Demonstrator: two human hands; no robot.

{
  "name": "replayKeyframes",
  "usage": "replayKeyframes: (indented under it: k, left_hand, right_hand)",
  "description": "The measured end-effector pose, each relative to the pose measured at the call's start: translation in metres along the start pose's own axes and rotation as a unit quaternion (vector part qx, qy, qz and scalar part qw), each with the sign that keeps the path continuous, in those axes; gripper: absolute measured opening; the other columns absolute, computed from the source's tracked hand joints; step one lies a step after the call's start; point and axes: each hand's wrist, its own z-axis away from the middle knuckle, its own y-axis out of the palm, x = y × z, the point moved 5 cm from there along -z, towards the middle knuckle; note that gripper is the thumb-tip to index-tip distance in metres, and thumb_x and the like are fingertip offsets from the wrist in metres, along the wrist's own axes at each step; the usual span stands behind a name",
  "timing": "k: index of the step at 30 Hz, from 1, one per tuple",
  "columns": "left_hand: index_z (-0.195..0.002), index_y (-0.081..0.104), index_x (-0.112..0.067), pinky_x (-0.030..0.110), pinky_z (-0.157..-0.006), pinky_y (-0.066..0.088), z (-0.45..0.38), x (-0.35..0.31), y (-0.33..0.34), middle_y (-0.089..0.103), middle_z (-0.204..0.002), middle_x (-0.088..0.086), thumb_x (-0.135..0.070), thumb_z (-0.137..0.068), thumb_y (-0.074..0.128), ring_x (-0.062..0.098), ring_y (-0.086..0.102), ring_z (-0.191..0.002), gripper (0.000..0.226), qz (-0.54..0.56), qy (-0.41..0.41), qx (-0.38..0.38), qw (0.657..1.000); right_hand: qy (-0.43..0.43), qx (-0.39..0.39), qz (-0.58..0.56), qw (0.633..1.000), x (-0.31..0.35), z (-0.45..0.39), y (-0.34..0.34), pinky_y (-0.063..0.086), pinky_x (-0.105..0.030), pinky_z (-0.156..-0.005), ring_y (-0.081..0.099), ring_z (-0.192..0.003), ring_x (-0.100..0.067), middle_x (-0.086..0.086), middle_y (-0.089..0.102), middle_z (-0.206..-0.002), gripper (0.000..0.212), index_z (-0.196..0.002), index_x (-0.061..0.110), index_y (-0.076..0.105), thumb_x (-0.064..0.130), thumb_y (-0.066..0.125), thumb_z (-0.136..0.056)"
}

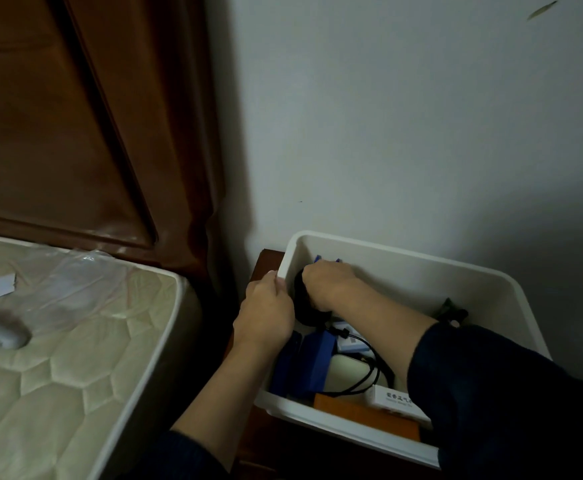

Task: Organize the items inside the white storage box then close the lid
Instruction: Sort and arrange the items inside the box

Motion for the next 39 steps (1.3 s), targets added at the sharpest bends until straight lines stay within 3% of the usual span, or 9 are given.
replayKeyframes:
  k: [3, 6, 11, 13, 17, 20, 27, 35, 39]
  left_hand:
    - [-0.129, 0.055, -0.024, 0.053, -0.104, 0.051, 0.000, 0.000, 0.000, 0.058, -0.132, 0.007, -0.038, -0.114, 0.028, 0.026, 0.061, -0.115, 0.034, -0.002, -0.001, -0.002, 1.000]
    - [-0.137, 0.054, -0.024, 0.055, -0.107, 0.049, 0.000, 0.000, -0.001, 0.056, -0.134, 0.006, -0.039, -0.114, 0.028, 0.028, 0.059, -0.118, 0.038, -0.009, -0.005, 0.000, 1.000]
    - [-0.130, 0.055, -0.024, 0.054, -0.102, 0.052, 0.001, -0.001, -0.001, 0.055, -0.129, 0.005, -0.039, -0.114, 0.028, 0.025, 0.060, -0.111, 0.035, -0.019, -0.009, -0.007, 1.000]
    - [-0.131, 0.055, -0.024, 0.054, -0.102, 0.052, 0.001, -0.001, -0.002, 0.055, -0.130, 0.005, -0.039, -0.114, 0.028, 0.026, 0.060, -0.111, 0.036, -0.020, -0.008, -0.006, 1.000]
    - [-0.116, 0.051, -0.030, 0.052, -0.099, 0.053, 0.003, -0.003, -0.003, 0.055, -0.128, 0.005, -0.039, -0.113, 0.028, 0.024, 0.060, -0.107, 0.025, -0.021, -0.003, -0.007, 1.000]
    - [-0.111, 0.049, -0.030, 0.052, -0.099, 0.054, 0.005, -0.004, -0.004, 0.054, -0.125, 0.004, -0.038, -0.113, 0.029, 0.024, 0.060, -0.105, 0.022, -0.017, -0.002, -0.010, 1.000]
    - [-0.108, 0.047, -0.034, 0.048, -0.095, 0.057, 0.004, -0.002, -0.005, 0.056, -0.124, 0.002, -0.038, -0.112, 0.032, 0.020, 0.059, -0.102, 0.017, -0.014, -0.002, -0.013, 1.000]
    - [-0.143, 0.051, -0.021, 0.052, -0.105, 0.051, 0.007, -0.006, -0.006, 0.050, -0.142, 0.006, -0.038, -0.113, 0.029, 0.028, 0.058, -0.118, 0.040, -0.045, 0.003, -0.019, 0.999]
    - [-0.156, 0.040, -0.019, 0.058, -0.108, 0.049, 0.015, -0.012, -0.005, 0.046, -0.151, 0.008, -0.033, -0.112, 0.031, 0.034, 0.055, -0.129, 0.047, -0.094, 0.029, -0.031, 0.995]
  right_hand:
    - [0.034, 0.030, -0.089, 0.995, -0.002, -0.008, 0.008, 0.040, -0.048, -0.118, 0.042, -0.147, -0.042, -0.023, 0.037, -0.164, 0.053, -0.154, 0.001, 0.044, 0.011, 0.060, -0.104]
    - [0.035, 0.005, -0.149, 0.988, -0.009, -0.007, 0.002, 0.053, -0.035, -0.084, 0.066, -0.106, -0.034, -0.018, 0.068, -0.128, 0.040, -0.127, 0.003, 0.066, 0.032, 0.067, -0.100]
    - [0.029, -0.042, -0.155, 0.986, -0.019, 0.009, -0.023, 0.045, -0.026, -0.064, 0.065, -0.079, -0.024, 0.000, 0.064, -0.076, 0.040, -0.099, 0.011, 0.073, 0.049, 0.076, -0.087]
    - [0.016, -0.034, -0.160, 0.986, -0.021, 0.017, -0.030, 0.049, -0.029, -0.064, 0.067, -0.081, -0.022, 0.000, 0.064, -0.077, 0.037, -0.092, 0.014, 0.071, 0.050, 0.079, -0.085]
    - [0.004, -0.042, -0.239, 0.970, -0.030, 0.035, -0.034, 0.064, -0.032, -0.071, 0.074, -0.072, -0.021, -0.006, 0.075, -0.109, 0.041, -0.129, 0.019, 0.072, 0.029, 0.080, -0.089]
    - [-0.001, -0.122, -0.241, 0.963, -0.039, 0.041, -0.035, 0.061, -0.036, -0.091, 0.074, -0.097, -0.022, -0.007, 0.076, -0.114, 0.032, -0.121, 0.014, 0.077, 0.018, 0.081, -0.090]
    - [-0.007, -0.147, -0.301, 0.942, -0.030, 0.045, -0.013, 0.057, -0.034, -0.099, 0.074, -0.103, -0.021, -0.007, 0.079, -0.114, 0.019, -0.112, 0.011, 0.083, 0.011, 0.068, -0.100]
    - [0.130, -0.278, -0.416, 0.856, -0.082, 0.061, 0.007, 0.047, -0.020, -0.052, 0.068, -0.065, -0.008, 0.008, 0.073, -0.074, 0.015, -0.077, 0.026, 0.068, 0.022, 0.069, -0.092]
    - [0.131, -0.106, -0.547, 0.820, -0.063, 0.052, 0.041, 0.067, -0.039, -0.062, 0.076, -0.056, -0.022, -0.003, 0.075, -0.060, 0.011, -0.083, 0.015, 0.072, 0.023, 0.070, -0.091]
